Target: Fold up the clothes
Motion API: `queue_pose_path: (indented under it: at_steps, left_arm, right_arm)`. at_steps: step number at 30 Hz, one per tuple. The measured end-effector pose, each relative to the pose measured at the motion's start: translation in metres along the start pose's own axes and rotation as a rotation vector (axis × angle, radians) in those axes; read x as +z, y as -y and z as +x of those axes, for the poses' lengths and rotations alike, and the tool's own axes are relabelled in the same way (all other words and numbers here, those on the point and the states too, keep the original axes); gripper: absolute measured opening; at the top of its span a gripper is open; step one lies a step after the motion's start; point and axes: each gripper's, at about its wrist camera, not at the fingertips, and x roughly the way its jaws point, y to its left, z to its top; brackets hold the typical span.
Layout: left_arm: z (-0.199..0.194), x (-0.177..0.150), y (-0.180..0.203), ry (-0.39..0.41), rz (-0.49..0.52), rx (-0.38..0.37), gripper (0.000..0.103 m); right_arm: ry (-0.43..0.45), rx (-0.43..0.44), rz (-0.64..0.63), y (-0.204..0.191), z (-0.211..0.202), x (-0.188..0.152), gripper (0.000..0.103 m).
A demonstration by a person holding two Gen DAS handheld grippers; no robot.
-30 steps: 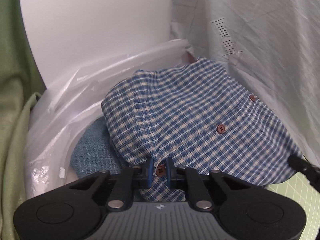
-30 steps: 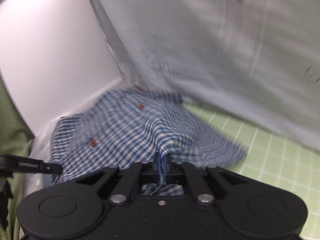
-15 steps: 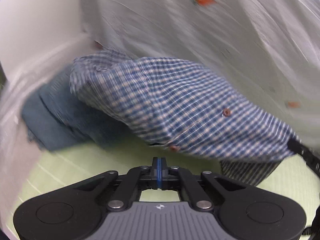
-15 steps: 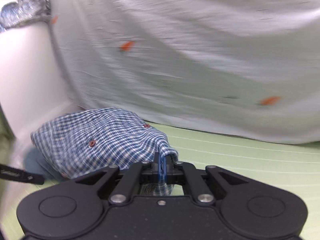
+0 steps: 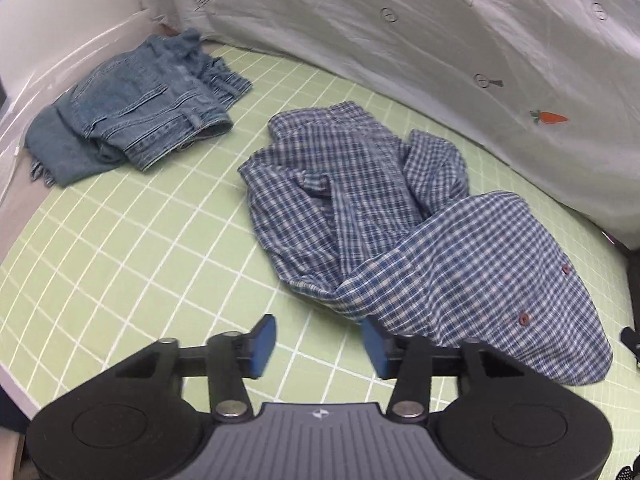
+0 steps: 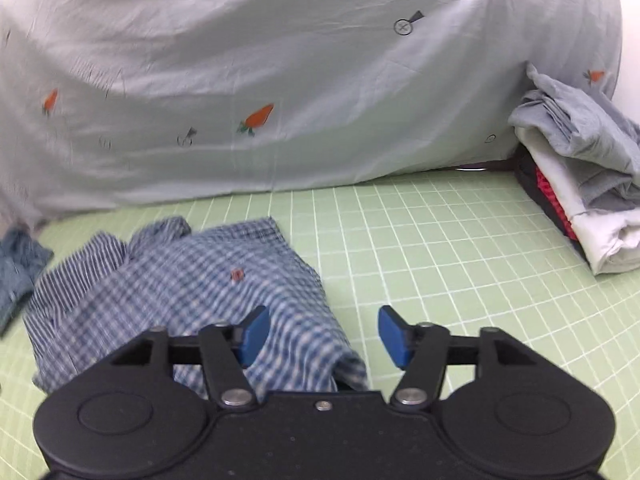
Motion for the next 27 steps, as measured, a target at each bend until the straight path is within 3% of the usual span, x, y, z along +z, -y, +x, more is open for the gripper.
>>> queue_pose_path:
  at_steps: [2,4,10,14,19,21,27]
  left_arm:
    - [0.007,0.002,0.001,-0.013,-0.008,-0.007,0.067]
    - [0.015,0.004,0.003,-0.028,-0.019,-0.006,0.069]
    - [0.058,0.016,0.000,-0.126,-0.124,-0.056,0.076]
    - [0.103,0.031,0.003,-0.226,-0.205,-0.085,0.076]
    - [0.135,0.054,0.025,-0.240,-0.173,-0.062,0.068]
    - [0.144,0.067,0.036,-0.229,-0.140,-0.049,0.063]
    - [0.182,0.118,0.075,-0.145,-0.045,-0.055,0.062]
  right_arm:
    - [-0.005,0.034,0.040,0.006,0.004,0.004,0.082]
    - [-0.029,0.066,0.076,0.009,0.015,0.007,0.087]
    - [-0.167,0.142,0.163,0.003,0.078,0.017,0.093]
    - [-0.265,0.137,0.192,-0.005,0.125,0.022,0.093]
    - [-0.376,0.128,0.216,-0.015,0.179,0.027,0.092]
    - [-0.379,0.157,0.212,-0.018,0.189,0.032,0.086]
    - [-0.372,0.192,0.119,-0.031,0.227,0.047,0.021]
